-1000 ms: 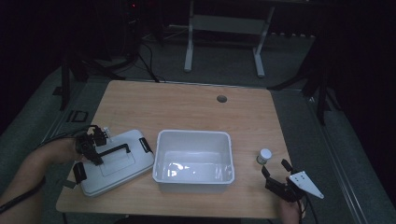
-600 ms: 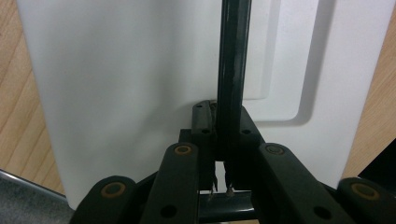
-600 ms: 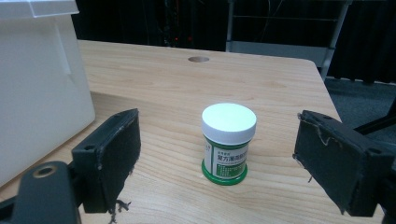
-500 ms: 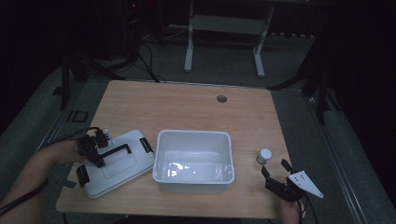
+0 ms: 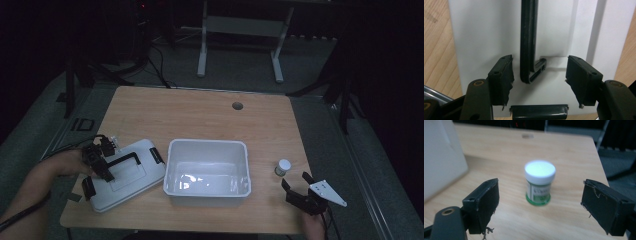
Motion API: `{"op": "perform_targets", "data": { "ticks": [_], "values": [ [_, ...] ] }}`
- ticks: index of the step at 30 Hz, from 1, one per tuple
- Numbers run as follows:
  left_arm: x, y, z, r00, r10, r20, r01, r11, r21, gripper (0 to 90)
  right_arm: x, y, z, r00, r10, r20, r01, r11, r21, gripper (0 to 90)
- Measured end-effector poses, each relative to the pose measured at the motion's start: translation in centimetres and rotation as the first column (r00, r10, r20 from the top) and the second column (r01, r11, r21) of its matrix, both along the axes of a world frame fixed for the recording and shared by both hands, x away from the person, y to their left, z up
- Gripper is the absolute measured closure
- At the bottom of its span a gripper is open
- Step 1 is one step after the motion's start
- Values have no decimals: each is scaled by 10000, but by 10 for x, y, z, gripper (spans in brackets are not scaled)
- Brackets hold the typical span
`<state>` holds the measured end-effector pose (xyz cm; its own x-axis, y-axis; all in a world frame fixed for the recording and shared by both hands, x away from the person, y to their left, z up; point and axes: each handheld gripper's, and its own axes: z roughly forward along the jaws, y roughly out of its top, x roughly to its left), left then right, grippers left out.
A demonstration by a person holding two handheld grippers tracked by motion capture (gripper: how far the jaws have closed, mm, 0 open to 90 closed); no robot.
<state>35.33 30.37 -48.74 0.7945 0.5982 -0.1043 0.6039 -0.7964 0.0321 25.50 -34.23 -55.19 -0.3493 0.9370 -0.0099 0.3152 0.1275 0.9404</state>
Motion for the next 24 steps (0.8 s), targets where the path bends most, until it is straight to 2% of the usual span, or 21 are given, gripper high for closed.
{"op": "perform_targets", "data": {
  "ticks": [1, 3, 4, 7, 9, 12, 14, 16, 17, 19, 20, 22, 24],
  "values": [
    [-1, 0, 0, 10000, 2, 85, -3, 10000, 56, 357, 1, -1, 1, 9996, 29, -267, -33, 9999, -161, 141],
    [-2, 0, 1, 9998, -111, 140, 111, 9999, 15, 357, 1, -3, 4, 9962, 163, -852, -172, 9998, -93, 141],
    [-3, 0, 1, 9998, -133, 169, 133, 9999, 12, 357, 2, -5, 7, 9918, 293, -1244, -307, 9995, -97, 141],
    [-3, 1, 2, 9997, -63, 244, 65, 9999, -80, 357, 3, -7, 12, 9798, 394, -1961, -459, 9985, -286, 141],
    [-3, 2, 3, 9998, -14, 187, 18, 9998, -202, 357, 5, -8, 16, 9646, 462, -2595, -617, 9968, -516, 140],
    [-4, 4, 4, 9996, 153, 217, -148, 9996, -242, 357, 8, -8, 22, 9345, 430, -3533, -886, 9896, -1137, 138],
    [-4, 5, 5, 9995, 204, 231, -198, 9995, -240, 357, 11, -9, 27, 9033, 449, -4266, -1111, 9851, -1315, 134],
    [-6, 7, 7, 9996, 172, 245, -165, 9995, -257, 356, 14, -8, 31, 8693, 235, -4937, -1200, 9790, -1646, 131],
    [-6, 7, 8, 9995, 236, 216, -231, 9994, -241, 356, 16, -8, 34, 8496, 182, -5270, -1312, 9753, -1778, 130],
    [-8, 8, 10, 9997, 182, 175, -178, 9996, -236, 356, 20, -7, 37, 8028, 45, -5963, -1519, 9685, -1971, 129],
    [-8, 9, 10, 9996, 185, 194, -182, 9997, -155, 356, 22, -7, 39, 7811, 164, -6242, -1794, 9634, -1992, 108],
    [-9, 10, 11, 9995, 231, 192, -227, 9996, -184, 356, 26, -6, 42, 7490, 232, -6621, -2154, 9536, -2103, 104],
    [-8, 11, 11, 9994, 315, 131, -312, 9994, -174, 357, 30, -4, 44, 7257, 121, -6879, -2448, 9389, -2418, 104]
  ]
}}
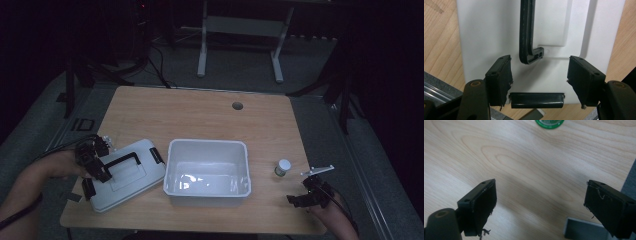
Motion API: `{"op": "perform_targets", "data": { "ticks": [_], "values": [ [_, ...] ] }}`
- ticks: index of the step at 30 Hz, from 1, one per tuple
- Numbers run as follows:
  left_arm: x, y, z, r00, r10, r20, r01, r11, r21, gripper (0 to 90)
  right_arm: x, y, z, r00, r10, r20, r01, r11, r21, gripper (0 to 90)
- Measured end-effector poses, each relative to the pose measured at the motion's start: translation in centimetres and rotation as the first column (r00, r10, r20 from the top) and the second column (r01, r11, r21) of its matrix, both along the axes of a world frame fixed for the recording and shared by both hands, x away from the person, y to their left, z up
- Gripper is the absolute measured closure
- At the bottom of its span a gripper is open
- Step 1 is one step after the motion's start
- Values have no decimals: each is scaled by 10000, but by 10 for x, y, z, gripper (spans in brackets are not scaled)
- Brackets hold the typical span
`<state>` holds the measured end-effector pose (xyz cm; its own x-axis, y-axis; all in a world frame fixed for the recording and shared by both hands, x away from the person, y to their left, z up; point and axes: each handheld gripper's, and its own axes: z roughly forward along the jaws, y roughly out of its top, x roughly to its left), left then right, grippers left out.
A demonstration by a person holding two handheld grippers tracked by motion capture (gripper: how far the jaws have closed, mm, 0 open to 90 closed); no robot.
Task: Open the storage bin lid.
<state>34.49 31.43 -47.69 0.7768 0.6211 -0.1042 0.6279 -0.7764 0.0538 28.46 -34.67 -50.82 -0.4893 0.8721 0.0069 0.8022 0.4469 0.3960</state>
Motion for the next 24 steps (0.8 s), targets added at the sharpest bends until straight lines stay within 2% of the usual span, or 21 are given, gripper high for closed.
{"op": "perform_targets", "data": {
  "ticks": [2, 3, 5, 11, 15, 19, 24],
  "values": [
    [0, 0, 0, 10000, -9, -8, 9, 10000, 85, 357, 2, 1, 1, 9999, 34, -141, -35, 9999, -121, 104],
    [0, -1, 0, 10000, -8, -10, 8, 9999, 114, 357, 6, 2, 2, 9988, 199, -449, -212, 9994, -290, 104],
    [0, -1, 1, 10000, 1, -6, -1, 10000, 61, 357, 9, 2, 2, 9969, 307, -729, -344, 9982, -497, 106],
    [0, -2, 1, 9999, -46, -126, 46, 10000, 54, 357, 20, 4, 5, 9870, 357, -1566, -474, 9963, -718, 132],
    [-1, -2, 1, 9999, -34, -165, 35, 10000, 46, 357, 26, 7, 8, 9773, 394, -2082, -588, 9944, -881, 140],
    [-1, -1, 2, 9998, -45, -172, 45, 10000, 41, 357, 34, 13, 13, 9702, 497, -2371, -791, 9901, -1160, 140],
    [-1, -2, 1, 9998, -43, -214, 45, 10000, 84, 357, 47, 19, 23, 9671, 584, -2477, -933, 9869, -1316, 139]
  ]
}}
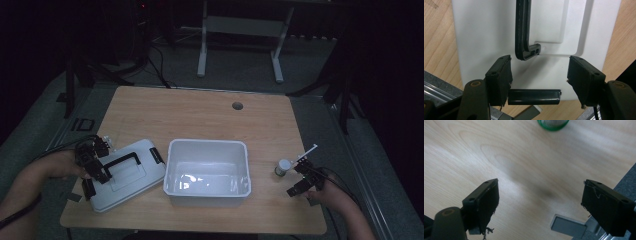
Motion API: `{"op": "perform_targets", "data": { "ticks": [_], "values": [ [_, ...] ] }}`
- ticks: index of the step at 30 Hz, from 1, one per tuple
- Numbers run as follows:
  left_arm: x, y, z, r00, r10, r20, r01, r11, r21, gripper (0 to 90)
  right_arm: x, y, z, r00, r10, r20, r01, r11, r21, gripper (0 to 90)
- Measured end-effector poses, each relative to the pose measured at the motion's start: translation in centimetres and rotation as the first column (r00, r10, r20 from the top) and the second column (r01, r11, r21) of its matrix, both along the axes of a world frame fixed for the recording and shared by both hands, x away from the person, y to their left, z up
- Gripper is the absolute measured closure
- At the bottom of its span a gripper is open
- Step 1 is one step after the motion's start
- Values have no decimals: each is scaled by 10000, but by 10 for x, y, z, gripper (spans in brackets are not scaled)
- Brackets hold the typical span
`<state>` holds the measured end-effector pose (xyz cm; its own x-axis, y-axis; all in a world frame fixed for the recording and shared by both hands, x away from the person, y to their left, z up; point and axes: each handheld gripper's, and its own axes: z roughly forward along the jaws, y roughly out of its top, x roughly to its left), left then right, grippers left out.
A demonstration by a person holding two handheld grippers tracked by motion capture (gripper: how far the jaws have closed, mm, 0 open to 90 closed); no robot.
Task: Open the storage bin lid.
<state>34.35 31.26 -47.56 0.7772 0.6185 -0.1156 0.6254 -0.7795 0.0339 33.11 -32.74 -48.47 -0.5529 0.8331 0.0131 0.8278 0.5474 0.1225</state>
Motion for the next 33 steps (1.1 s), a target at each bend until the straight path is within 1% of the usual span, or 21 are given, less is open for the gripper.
{"op": "perform_targets", "data": {
  "ticks": [3, 5, 6, 8, 9, 10, 13, 16, 20, 21, 22, 23, 24, 26, 28, 31, 33],
  "values": [
    [1, 0, 0, 10000, 24, -4, -24, 10000, -90, 357, 6, 3, 5, 9999, 104, -4, -104, 9999, -41, 139],
    [2, 2, 1, 9999, 129, -21, -130, 9993, -356, 357, 11, 6, 9, 9998, 180, -44, -181, 9998, -45, 139],
    [2, 3, 1, 9999, 168, 11, -167, 9990, -406, 357, 13, 7, 10, 9998, 203, -53, -203, 9998, -45, 139],
    [2, 4, 1, 9999, 154, -27, -155, 9994, -303, 357, 17, 10, 13, 9996, 281, -10, -281, 9995, -146, 139],
    [2, 4, 1, 9999, 154, -27, -155, 9994, -303, 357, 17, 10, 13, 9996, 281, -10, -281, 9995, -146, 139],
    [1, 4, 1, 9999, 161, -53, -162, 9996, -213, 357, 23, 14, 15, 9993, 379, -55, -379, 9992, -84, 139],
    [0, 3, 1, 9999, 115, -62, -116, 9998, -183, 357, 29, 19, 16, 9984, 564, -66, -565, 9983, -115, 139],
    [0, 2, -1, 9999, 40, -103, -41, 9999, -133, 357, 33, 23, 16, 9976, 697, -46, -697, 9976, -47, 130],
    [0, 1, -2, 9999, 86, -112, -89, 9997, -205, 357, 43, 27, 15, 9977, 674, -30, -674, 9977, -89, 129],
    [0, 1, -2, 9999, 86, -112, -89, 9997, -205, 357, 43, 27, 15, 9977, 674, -30, -674, 9977, -89, 129],
    [1, 2, -1, 9998, 127, -128, -132, 9991, -403, 357, 47, 29, 15, 9971, 752, 122, -751, 9971, -146, 144],
    [1, 2, -1, 9998, 127, -128, -132, 9991, -403, 357, 47, 29, 15, 9971, 752, 122, -751, 9971, -146, 144],
    [1, 3, 0, 9998, 151, -145, -158, 9986, -502, 357, 51, 29, 15, 9964, 846, 83, -845, 9963, -145, 147],
    [1, 3, 0, 9998, 137, -135, -142, 9992, -362, 357, 55, 31, 15, 9966, 816, 152, -813, 9965, -189, 198],
    [1, 3, -1, 9998, 136, -153, -141, 9995, -294, 357, 59, 33, 14, 9961, 885, 14, -885, 9960, -81, 210],
    [1, 1, -2, 9999, 63, -153, -67, 9997, -233, 357, 65, 36, 10, 9957, 932, -15, -932, 9952, -290, 230],
    [1, 0, -3, 9998, 33, -203, -37, 9998, -212, 357, 69, 37, 8, 9963, 860, 2, -860, 9957, -339, 257]
  ]
}}
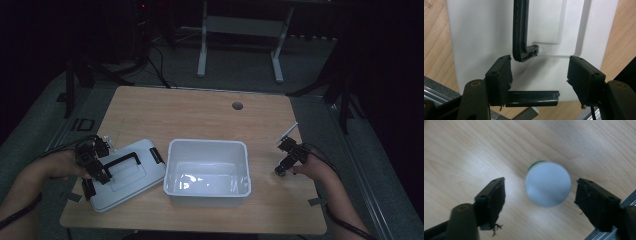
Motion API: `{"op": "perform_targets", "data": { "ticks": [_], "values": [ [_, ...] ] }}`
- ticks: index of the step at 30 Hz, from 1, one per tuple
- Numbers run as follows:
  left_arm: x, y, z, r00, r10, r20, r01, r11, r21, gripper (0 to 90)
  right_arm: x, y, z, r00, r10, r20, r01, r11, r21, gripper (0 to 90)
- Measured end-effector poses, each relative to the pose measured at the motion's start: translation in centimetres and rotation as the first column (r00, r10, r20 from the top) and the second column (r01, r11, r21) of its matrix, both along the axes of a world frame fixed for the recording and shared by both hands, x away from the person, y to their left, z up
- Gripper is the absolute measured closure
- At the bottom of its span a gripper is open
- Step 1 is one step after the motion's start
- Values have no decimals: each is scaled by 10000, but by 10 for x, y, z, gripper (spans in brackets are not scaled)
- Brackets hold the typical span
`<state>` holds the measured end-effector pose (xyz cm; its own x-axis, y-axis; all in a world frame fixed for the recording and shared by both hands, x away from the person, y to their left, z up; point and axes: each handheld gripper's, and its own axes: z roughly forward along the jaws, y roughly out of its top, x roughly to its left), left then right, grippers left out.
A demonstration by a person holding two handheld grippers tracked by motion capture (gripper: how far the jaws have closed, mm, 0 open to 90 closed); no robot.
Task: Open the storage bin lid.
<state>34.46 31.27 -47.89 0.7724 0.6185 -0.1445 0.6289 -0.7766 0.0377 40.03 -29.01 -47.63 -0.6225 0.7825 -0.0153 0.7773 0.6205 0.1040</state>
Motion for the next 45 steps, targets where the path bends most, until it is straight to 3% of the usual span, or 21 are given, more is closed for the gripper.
{"op": "perform_targets", "data": {
  "ticks": [16, 22, 30, 33, 37, 38, 39, 45],
  "values": [
    [0, -1, -2, 10000, -87, -10, 87, 9999, 61, 357, 11, 2, -14, 9983, -76, -570, 47, 9987, -500, 466],
    [-1, -1, -4, 9999, -101, -65, 101, 9999, 75, 357, 9, 4, -13, 9973, 259, -692, -304, 9974, -651, 497],
    [-1, -2, -1, 9999, -102, -18, 102, 9999, 84, 357, 1, 10, -3, 9914, 1107, -696, -1171, 9886, -951, 498],
    [-1, -4, 0, 9999, -144, 5, 143, 9998, 167, 357, -3, 14, 2, 9864, 1440, -792, -1511, 9842, -922, 498],
    [-1, -5, -1, 9998, -199, -38, 200, 9997, 140, 357, -12, 20, 13, 9711, 2232, -846, -2300, 9698, -814, 498],
    [-1, -5, -1, 9998, -199, -38, 200, 9997, 140, 357, -12, 20, 13, 9711, 2232, -846, -2300, 9698, -814, 498],
    [-1, -6, -1, 9998, -201, -24, 201, 9997, 162, 357, -16, 23, 18, 9646, 2499, -844, -2563, 9636, -760, 498],
    [-1, -8, 0, 9998, -214, 9, 214, 9996, 177, 357, -25, 34, 38, 9540, 2954, -518, -2987, 9515, -740, 498]
  ]
}}
